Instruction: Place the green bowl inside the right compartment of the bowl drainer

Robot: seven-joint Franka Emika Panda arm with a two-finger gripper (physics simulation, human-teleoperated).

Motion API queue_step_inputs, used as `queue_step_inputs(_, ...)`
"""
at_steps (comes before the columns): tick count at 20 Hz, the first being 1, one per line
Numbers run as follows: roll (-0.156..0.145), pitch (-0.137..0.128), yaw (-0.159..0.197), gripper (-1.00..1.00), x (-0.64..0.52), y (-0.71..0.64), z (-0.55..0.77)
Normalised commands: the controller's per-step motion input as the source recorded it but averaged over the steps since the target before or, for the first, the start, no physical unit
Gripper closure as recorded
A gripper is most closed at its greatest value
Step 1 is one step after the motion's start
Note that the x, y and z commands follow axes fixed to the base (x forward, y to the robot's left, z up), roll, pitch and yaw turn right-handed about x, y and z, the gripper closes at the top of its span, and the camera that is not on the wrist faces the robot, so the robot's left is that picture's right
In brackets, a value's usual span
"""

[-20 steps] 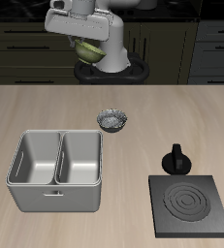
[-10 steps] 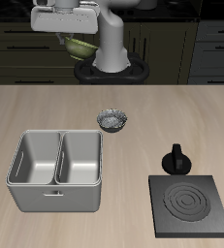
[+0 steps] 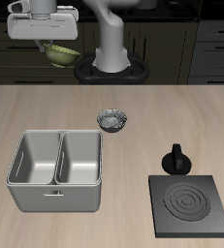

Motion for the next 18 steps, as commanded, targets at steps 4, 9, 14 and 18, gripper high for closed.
queue_step_inputs(4,0.027,0.028,-0.013,1.0,0.39,-0.21,-0.03)
queue_step_inputs(9,0.038,0.037,-0.015,1.0,0.48,-0.08,-0.06)
queue_step_inputs(14,0.068,0.002,-0.03,1.0,0.45,-0.03,0.05)
queue_step_inputs(18,0.039,0.016,-0.006,1.0,0.47,-0.03,0.0)
